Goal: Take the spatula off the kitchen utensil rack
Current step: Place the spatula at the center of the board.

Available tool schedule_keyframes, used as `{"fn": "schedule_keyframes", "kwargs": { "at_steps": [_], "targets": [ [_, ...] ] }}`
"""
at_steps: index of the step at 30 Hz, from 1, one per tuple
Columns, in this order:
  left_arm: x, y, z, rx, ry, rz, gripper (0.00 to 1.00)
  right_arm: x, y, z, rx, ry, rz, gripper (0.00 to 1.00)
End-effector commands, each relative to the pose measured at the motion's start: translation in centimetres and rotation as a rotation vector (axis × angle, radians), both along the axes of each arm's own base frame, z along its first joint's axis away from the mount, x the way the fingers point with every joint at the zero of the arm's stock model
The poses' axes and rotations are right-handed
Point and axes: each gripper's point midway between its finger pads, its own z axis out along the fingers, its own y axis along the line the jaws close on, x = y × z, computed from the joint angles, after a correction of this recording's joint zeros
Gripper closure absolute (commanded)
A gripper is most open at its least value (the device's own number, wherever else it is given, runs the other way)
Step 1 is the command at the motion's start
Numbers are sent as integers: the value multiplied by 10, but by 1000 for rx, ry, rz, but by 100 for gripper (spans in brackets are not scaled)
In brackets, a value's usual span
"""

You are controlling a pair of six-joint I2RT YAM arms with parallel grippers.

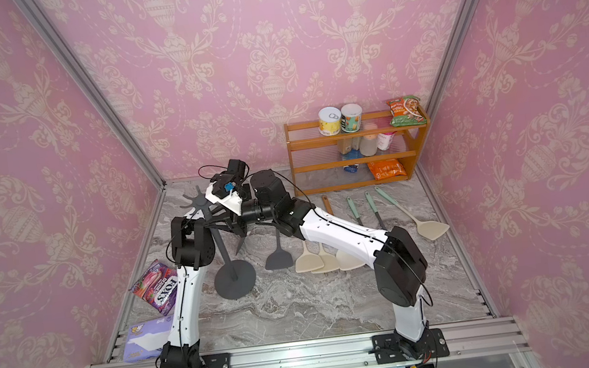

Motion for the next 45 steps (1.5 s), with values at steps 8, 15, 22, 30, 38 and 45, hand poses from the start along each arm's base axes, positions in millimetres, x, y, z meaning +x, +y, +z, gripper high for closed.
{"fn": "schedule_keyframes", "kwargs": {
  "at_steps": [8,15,22,30,38,45],
  "targets": [
    [-11,-17,-15,-76,39,-36,59,-14,-1,-46,-122,102,33,100],
    [-7,-25,17,-144,-30,-61,60,-15,-2,-45,-116,108,31,100],
    [-24,-32,-5,-174,68,-120,62,-16,-2,-44,-109,110,30,100],
    [-42,-43,-18,-211,136,-209,75,-15,-2,-42,-108,104,22,100],
    [-53,-49,-21,-244,131,-241,77,-13,-1,-43,-106,108,20,100],
    [-50,-36,-4,-196,78,-198,66,-14,-2,-42,-107,111,20,100]
  ]
}}
